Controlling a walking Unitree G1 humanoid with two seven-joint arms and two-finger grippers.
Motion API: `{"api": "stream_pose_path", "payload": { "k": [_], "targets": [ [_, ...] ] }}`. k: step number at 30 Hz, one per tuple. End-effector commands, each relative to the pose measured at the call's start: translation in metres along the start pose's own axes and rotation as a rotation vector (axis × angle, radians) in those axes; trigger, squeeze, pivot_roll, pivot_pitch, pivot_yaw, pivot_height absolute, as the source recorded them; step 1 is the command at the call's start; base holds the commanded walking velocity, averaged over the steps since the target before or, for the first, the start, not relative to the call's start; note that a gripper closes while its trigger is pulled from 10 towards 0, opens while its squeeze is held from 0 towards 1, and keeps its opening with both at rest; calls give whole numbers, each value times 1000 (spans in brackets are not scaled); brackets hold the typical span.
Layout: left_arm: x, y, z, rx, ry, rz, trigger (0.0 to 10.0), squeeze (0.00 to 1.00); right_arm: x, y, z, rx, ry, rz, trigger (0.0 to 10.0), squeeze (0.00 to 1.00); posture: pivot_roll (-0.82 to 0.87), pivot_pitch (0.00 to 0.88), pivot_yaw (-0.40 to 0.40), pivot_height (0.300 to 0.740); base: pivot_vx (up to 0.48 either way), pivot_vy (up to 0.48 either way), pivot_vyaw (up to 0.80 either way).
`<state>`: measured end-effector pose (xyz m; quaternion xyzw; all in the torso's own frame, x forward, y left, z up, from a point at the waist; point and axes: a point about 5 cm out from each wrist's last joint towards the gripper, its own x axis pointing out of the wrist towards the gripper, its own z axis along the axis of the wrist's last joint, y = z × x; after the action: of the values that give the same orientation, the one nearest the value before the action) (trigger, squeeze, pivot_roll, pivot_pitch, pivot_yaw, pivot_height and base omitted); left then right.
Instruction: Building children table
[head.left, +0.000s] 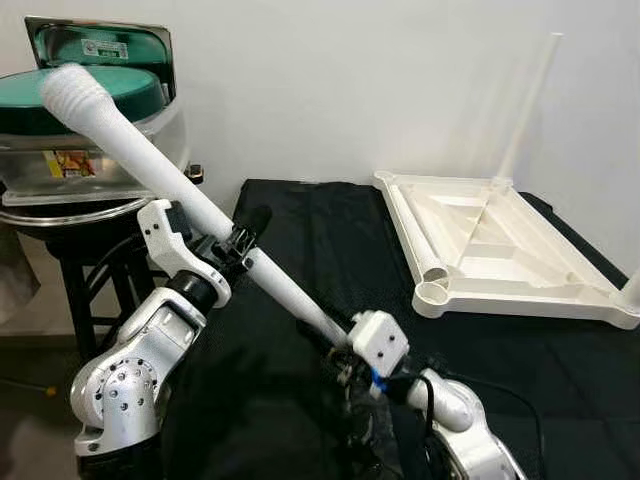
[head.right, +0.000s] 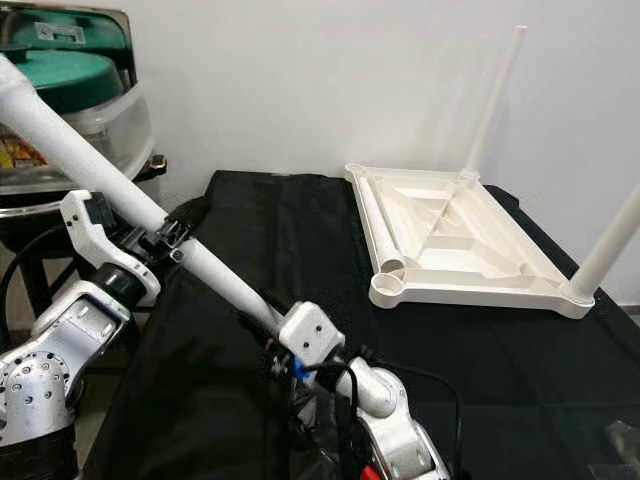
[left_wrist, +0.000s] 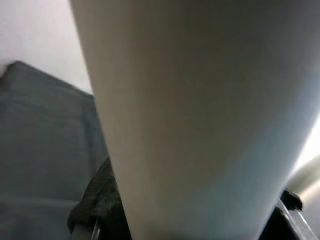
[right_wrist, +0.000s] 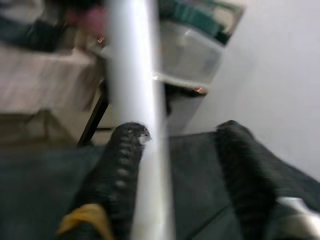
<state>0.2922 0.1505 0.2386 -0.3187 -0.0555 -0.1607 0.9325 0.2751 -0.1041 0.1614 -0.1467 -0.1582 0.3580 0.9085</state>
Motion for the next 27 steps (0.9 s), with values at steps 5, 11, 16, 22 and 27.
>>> {"api": "stream_pose_path", "payload": {
  "k": [5, 11, 16, 22, 27],
  "targets": [
    [-2, 13, -2, 73, 10, 69, 10000, 0, -7, -13, 8, 39, -45, -34, 10000, 1000, 38, 0, -25, 740, 0, 0, 0],
    [-1, 24, 3, 75, -16, 128, 10000, 0, -16, -19, 13, 71, -50, -33, 10000, 1000, 24, 0, -21, 740, 0, 0, 0],
    [-1, 26, 5, 113, -20, 138, 10000, 0, -22, -28, 11, 58, -29, -94, 10000, 1000, 22, 0, -20, 740, 0, 0, 0],
    [-8, 15, 3, 437, 4, 74, 10000, 0, -24, -72, -1, 78, 72, -545, 10000, 992, 28, 0, -22, 740, 0, 0, 0],
    [-23, 8, -16, 606, 50, 23, 10000, 0, -19, -67, -3, 125, 94, -587, 10000, 0, 38, 0, -26, 740, 0, 0, 0]
  ]
}}
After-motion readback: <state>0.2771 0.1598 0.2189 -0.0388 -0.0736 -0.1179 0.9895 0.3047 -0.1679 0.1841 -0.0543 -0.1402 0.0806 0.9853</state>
